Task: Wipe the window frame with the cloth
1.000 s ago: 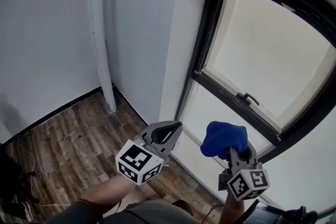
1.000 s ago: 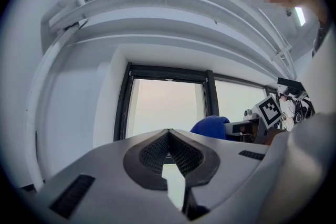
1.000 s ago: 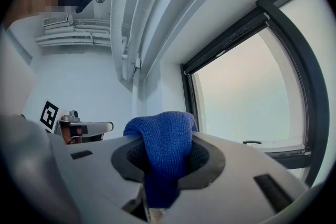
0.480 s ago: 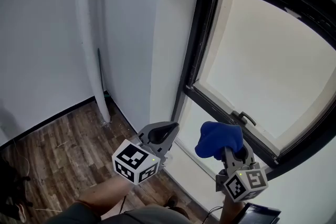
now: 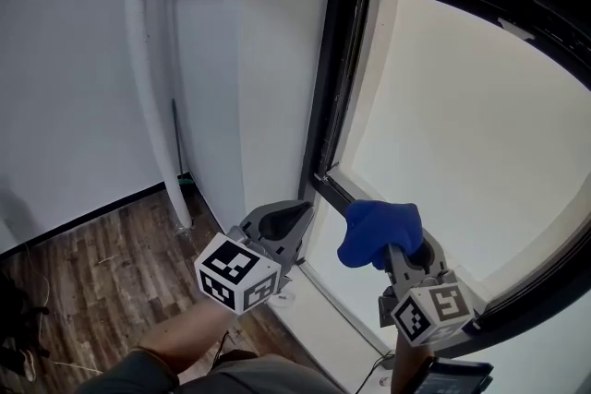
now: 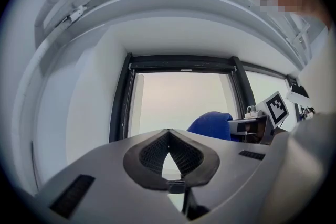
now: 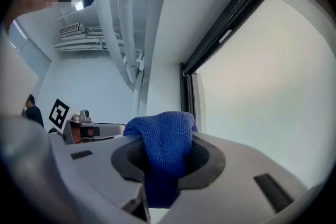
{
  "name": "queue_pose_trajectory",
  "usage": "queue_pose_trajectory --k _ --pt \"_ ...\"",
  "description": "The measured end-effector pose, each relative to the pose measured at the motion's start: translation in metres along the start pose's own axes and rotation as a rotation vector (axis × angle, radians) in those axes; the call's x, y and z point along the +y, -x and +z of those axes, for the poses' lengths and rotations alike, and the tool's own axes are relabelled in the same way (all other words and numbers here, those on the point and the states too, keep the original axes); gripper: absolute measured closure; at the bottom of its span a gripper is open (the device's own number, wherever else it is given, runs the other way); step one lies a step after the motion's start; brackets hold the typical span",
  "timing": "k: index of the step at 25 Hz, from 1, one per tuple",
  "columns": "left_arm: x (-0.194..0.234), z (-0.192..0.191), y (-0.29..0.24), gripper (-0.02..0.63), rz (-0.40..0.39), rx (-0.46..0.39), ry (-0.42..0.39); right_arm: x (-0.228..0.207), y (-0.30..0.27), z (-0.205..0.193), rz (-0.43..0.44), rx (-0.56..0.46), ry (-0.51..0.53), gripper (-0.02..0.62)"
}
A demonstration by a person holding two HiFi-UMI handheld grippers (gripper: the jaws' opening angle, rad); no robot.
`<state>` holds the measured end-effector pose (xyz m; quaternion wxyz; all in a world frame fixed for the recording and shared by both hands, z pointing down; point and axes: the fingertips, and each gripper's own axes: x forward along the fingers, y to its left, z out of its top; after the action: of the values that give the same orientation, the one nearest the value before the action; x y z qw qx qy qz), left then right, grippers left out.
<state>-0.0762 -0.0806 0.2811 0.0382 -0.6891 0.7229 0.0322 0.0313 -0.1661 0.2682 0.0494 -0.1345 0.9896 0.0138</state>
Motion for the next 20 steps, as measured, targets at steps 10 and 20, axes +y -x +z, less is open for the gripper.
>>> queue_pose_trajectory --k 10,20 --pt "0.064 0.031 -0.055 0.598 0.061 -0.018 -0.033 -0.026 -0.088 0.024 0.053 -0.025 0.018 0.479" --pt "0.152 0.09 -0.114 0.598 0.03 -0.079 -0.1 -0.042 -0.205 0.1 0.009 -0.143 0.123 0.477"
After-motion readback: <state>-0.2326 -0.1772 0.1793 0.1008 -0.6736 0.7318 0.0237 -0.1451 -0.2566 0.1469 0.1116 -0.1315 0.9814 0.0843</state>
